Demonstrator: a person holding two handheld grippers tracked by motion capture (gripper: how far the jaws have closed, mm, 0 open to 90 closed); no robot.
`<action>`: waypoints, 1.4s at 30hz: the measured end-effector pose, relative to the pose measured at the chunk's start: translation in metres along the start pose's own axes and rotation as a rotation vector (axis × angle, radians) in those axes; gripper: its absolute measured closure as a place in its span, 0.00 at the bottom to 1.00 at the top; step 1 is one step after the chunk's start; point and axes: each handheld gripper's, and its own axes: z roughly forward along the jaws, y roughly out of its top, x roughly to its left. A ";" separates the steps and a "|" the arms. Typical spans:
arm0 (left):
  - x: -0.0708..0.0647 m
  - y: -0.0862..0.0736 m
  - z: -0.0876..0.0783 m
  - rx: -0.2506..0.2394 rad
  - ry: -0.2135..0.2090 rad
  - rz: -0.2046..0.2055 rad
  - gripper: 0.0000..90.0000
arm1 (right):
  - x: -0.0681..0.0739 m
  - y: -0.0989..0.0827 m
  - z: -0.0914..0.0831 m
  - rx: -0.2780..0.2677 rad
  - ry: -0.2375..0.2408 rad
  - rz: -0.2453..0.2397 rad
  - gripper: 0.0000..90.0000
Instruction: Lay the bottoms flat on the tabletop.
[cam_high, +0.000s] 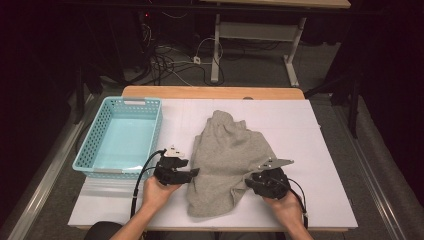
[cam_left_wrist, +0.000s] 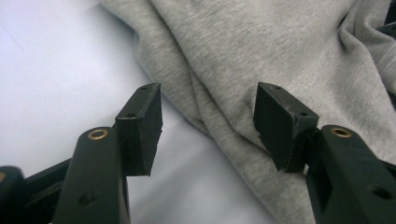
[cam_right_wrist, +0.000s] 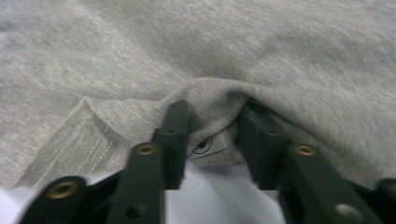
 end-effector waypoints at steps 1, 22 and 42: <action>0.000 -0.001 -0.001 -0.001 0.003 -0.002 0.46 | 0.000 0.000 -0.001 0.004 0.006 0.001 0.83; -0.002 0.010 0.008 -0.010 -0.025 0.037 0.47 | -0.008 -0.031 -0.075 -0.062 -0.081 0.017 0.98; -0.005 0.021 0.020 0.012 -0.035 0.066 0.47 | -0.035 -0.063 -0.086 -0.059 -0.129 0.213 0.88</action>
